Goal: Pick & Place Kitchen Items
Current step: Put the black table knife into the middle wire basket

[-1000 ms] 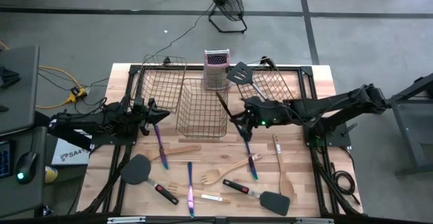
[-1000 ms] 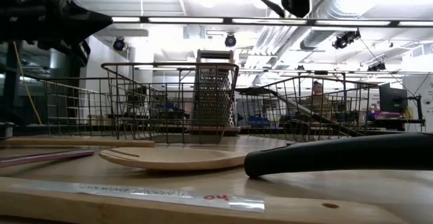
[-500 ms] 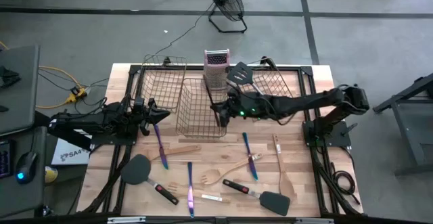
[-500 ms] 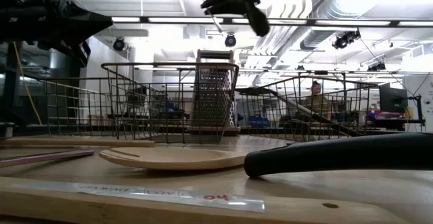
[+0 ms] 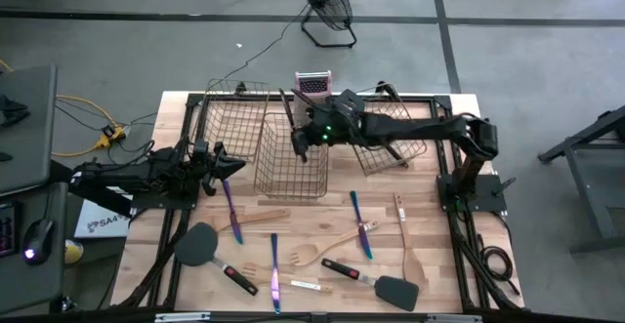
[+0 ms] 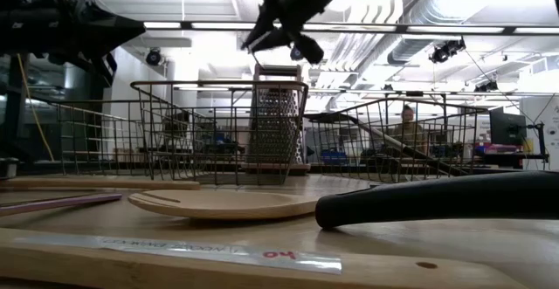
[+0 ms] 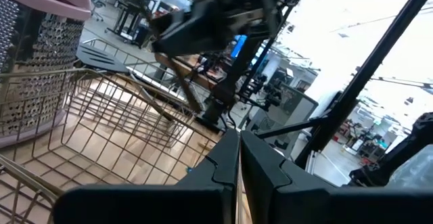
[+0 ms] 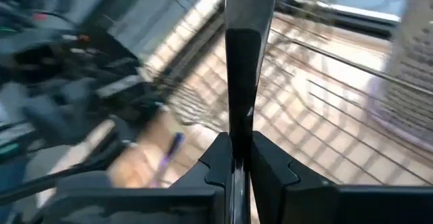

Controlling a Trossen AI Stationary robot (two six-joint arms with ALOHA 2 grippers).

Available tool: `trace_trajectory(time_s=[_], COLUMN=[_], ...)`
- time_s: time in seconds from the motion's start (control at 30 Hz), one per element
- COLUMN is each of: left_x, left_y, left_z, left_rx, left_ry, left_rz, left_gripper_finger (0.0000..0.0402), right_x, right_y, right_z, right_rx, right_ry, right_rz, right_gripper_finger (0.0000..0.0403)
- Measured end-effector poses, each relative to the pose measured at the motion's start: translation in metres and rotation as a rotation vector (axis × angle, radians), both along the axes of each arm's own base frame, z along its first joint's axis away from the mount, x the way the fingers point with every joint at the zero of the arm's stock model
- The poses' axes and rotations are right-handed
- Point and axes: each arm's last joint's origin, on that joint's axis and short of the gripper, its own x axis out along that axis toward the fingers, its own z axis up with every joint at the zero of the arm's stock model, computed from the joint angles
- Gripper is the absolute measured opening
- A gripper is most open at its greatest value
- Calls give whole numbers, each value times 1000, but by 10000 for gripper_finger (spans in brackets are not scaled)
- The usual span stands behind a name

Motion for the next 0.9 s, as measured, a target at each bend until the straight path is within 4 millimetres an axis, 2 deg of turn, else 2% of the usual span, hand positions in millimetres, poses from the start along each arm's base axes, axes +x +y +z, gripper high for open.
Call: trace_trajectory(time_s=[0.2, 0.5, 0.9], left_x=[0, 0, 0], left_y=[0, 0, 0], left_z=[0, 0, -1], left_rx=[-18, -21, -23], left_ry=[-2, -2, 4], left_rz=[-8, -8, -9], left_gripper_finger=[15, 15, 15], right_x=[6, 22, 25], right_y=[-18, -16, -9], right_z=[-21, -70, -78], right_rx=[103, 232, 193], right_ry=[52, 163, 203], right_rz=[12, 97, 109], right_gripper_finger=[26, 26, 26])
